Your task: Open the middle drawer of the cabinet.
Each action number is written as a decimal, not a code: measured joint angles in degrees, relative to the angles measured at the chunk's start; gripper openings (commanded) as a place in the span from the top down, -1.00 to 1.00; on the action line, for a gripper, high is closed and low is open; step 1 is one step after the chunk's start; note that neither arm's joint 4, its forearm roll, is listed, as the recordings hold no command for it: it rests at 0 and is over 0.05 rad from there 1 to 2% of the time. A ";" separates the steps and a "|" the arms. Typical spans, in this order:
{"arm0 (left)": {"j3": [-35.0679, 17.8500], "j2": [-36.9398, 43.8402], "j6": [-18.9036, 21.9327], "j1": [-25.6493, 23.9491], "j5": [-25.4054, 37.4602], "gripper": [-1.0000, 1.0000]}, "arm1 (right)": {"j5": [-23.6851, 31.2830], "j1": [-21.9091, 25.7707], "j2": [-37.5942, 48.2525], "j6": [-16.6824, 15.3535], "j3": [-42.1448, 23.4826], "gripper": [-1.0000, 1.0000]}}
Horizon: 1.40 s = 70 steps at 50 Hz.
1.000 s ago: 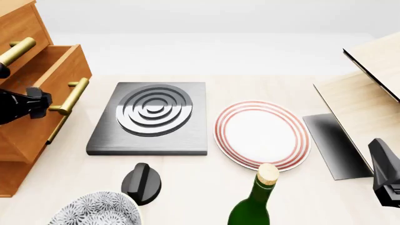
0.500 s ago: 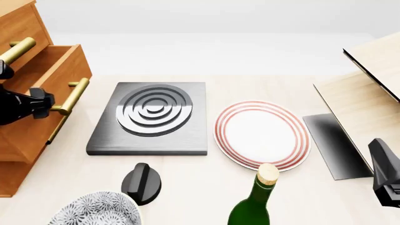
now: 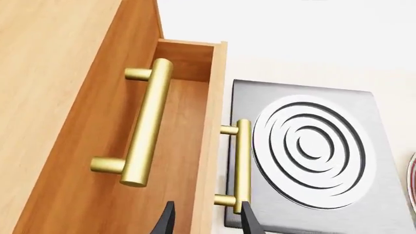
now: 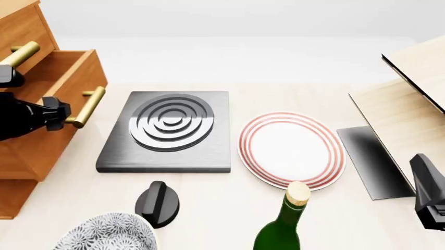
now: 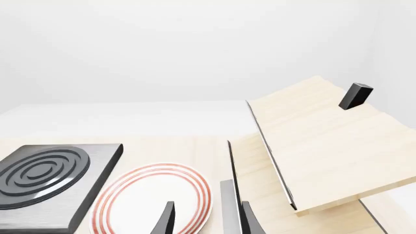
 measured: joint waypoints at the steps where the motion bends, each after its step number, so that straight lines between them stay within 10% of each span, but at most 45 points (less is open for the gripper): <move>1: 0.00 0.01 -0.11 -0.14 -0.02 -1.00 | 0.00 0.00 0.00 0.00 0.00 -1.00; 70: -0.47 0.26 -3.20 -8.45 0.83 -1.00 | 0.00 0.00 0.00 0.00 0.00 -1.00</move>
